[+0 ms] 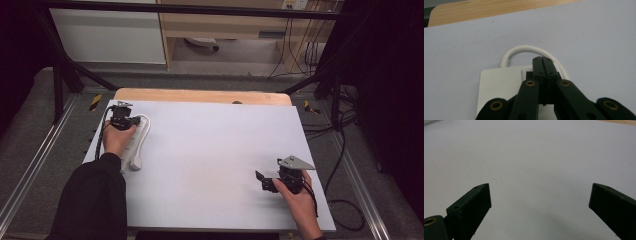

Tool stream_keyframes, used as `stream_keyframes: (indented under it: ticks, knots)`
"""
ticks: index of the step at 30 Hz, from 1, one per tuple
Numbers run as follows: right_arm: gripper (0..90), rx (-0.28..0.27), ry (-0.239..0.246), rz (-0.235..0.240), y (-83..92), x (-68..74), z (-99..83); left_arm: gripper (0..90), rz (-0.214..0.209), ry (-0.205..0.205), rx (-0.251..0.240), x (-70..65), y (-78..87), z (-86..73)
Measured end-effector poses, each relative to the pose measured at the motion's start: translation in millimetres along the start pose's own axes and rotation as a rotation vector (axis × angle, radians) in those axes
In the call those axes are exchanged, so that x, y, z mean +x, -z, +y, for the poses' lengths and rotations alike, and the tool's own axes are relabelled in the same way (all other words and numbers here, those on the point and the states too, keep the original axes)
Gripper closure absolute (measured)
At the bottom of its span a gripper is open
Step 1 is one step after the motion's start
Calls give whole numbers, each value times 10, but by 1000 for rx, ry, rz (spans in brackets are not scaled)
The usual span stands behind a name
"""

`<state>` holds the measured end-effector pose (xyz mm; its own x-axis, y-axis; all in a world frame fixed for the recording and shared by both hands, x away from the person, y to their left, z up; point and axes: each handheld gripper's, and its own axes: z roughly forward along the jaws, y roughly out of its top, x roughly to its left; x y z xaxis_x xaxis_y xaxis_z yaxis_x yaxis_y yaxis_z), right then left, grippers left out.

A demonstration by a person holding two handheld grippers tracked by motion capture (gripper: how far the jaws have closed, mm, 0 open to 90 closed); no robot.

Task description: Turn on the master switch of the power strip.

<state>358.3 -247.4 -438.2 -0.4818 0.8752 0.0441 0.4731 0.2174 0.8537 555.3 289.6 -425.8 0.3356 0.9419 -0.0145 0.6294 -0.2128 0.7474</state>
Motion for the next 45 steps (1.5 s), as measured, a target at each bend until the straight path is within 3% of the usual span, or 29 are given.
stream_keyframes:
  ticks: [45]
  knots:
    - [46,4,12,1,-10,8,0,900,-4,16,12,8,-9,7]
